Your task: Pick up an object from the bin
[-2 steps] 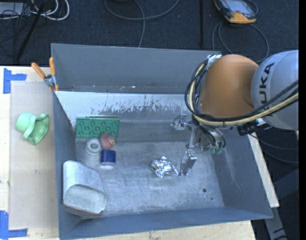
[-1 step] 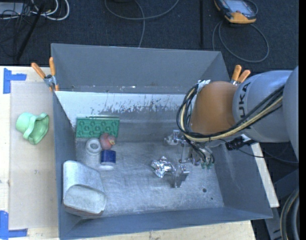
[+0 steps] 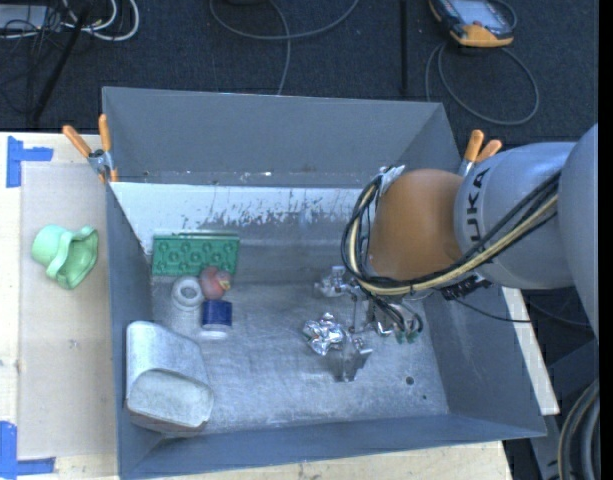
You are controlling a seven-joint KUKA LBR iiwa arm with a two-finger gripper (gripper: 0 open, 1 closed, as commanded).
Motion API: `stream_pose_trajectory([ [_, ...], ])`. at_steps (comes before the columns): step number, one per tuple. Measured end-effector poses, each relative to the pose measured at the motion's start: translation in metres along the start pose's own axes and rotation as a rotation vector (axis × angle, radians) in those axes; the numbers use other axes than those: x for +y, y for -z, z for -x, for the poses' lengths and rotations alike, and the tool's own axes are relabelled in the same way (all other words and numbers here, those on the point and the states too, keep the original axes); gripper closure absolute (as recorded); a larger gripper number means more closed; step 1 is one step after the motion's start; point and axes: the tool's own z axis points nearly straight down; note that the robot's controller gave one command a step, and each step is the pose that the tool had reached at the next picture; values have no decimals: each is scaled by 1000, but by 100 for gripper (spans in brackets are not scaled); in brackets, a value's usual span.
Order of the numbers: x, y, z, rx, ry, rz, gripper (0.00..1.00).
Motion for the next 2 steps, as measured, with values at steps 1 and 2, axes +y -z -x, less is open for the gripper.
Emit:
stream_pose_trajectory([
  [1,0,4,2,-5,-3,1,100],
  [2,11,177,6,-2,-49,2,100],
])
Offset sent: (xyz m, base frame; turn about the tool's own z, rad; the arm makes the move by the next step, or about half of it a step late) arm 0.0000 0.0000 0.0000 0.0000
